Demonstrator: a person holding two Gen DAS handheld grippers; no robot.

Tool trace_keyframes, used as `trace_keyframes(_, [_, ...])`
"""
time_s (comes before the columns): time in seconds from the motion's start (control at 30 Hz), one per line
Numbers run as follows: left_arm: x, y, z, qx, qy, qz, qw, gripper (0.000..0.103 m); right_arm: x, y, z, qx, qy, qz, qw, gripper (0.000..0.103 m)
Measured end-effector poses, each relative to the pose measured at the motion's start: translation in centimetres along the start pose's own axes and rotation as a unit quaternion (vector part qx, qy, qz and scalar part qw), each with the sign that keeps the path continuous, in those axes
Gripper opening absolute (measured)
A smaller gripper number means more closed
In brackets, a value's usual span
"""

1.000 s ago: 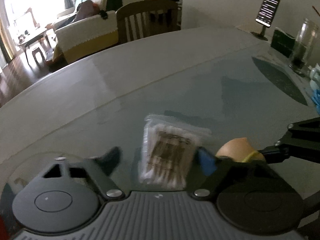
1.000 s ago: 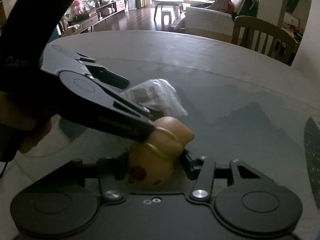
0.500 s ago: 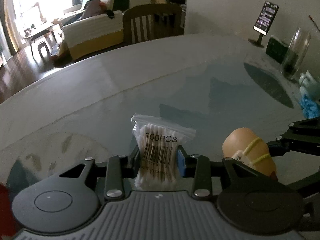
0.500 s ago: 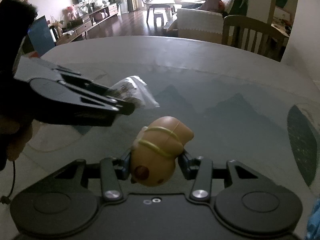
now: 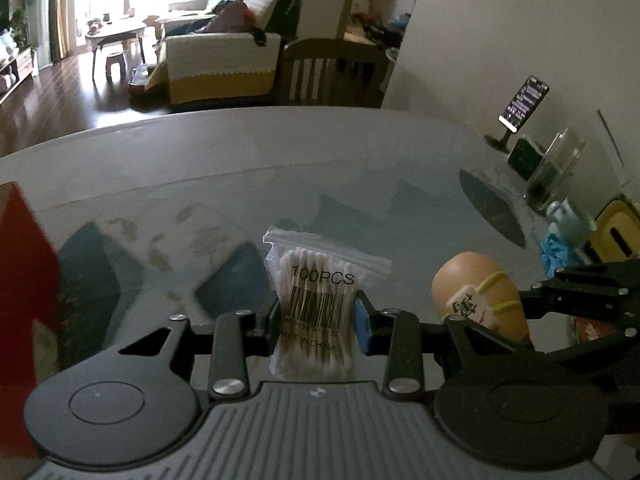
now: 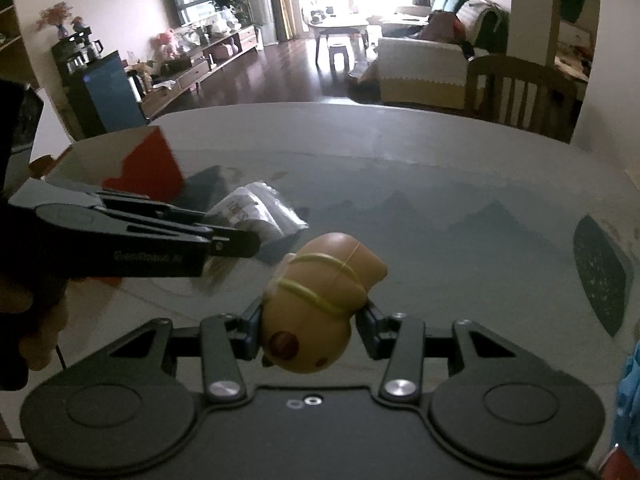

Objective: Organize objects
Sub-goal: 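Carry the swab bag and yellow plush with both tools into the red box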

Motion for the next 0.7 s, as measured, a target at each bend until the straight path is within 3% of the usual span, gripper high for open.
trace_keyframes(0.37, [7.8,5.5,2.9,0.047,-0.025,-0.013,0.9985,0.035,0.9,8.2,-1.5,0.020,-0.023,-0.030,0.999,0.045])
trace_keyframes(0.7, [12.9,13.5,4.9,0.076,-0.053,-0.047,0.9946,0.035,-2.2,16.8,-4.1,0.067,-0.025,-0.070,0.995,0.045])
Point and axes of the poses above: each gripper's, at about its wrist camera, not at the fingertips, and x roughly against the way its jaws point, y to its left, z to its underside, the point moved 2 cm from there along -x, roughly the way its jaws point, and after that the axes turned 10 degrees about -z, right-handed, at the moved point
